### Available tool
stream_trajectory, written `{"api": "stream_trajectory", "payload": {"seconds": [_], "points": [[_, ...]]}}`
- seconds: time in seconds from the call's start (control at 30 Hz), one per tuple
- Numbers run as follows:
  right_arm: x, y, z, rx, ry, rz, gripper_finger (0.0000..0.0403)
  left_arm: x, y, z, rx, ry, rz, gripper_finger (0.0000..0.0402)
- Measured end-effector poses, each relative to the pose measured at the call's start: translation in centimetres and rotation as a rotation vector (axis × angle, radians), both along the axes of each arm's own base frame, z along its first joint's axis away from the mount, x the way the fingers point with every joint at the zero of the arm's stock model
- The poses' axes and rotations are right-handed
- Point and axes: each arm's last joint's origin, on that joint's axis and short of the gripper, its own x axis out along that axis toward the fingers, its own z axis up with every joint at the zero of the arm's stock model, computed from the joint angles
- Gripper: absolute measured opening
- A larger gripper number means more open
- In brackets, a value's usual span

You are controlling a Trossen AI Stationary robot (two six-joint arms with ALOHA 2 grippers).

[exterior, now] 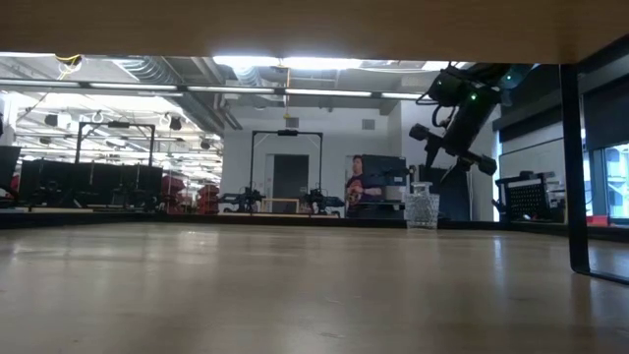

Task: Sort vases onto shelf
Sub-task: Put the transparent vase on the shelf aligned with the other transparent vase

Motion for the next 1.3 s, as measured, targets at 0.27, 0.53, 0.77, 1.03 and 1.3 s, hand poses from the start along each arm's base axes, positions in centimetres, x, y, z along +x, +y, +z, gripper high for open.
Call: {"api": "stream_trajectory", "payload": {"seconds": [0.27, 0.53, 0.77, 1.03, 1.3], "points": [[0.1, -0.3, -0.7, -0.01, 0.058, 0.042, 0.0142, 0.2, 0.0, -0.1, 0.016, 0.006, 0.022, 0.0112], [0.8, -0.4, -1.5, 0.004, 0.062, 0.066, 0.0142, 1.3, -0.2, -0.9, 0.006, 0.033, 0.002, 0.0112], [0.9, -0.1, -1.8, 0.022, 0.096, 0.115, 0.0142, 1.7, -0.4, -1.4, -0.024, 0.061, -0.025, 0.0112], [0.9, 0.2, -1.9, 0.035, 0.114, 0.148, 0.0142, 1.7, -0.3, -1.3, -0.023, 0.055, -0.022, 0.0112], [0.9, 0.4, -2.1, 0.062, 0.122, 0.183, 0.0142, 1.7, -0.3, -1.3, -0.025, 0.055, -0.021, 0.0112]]}}
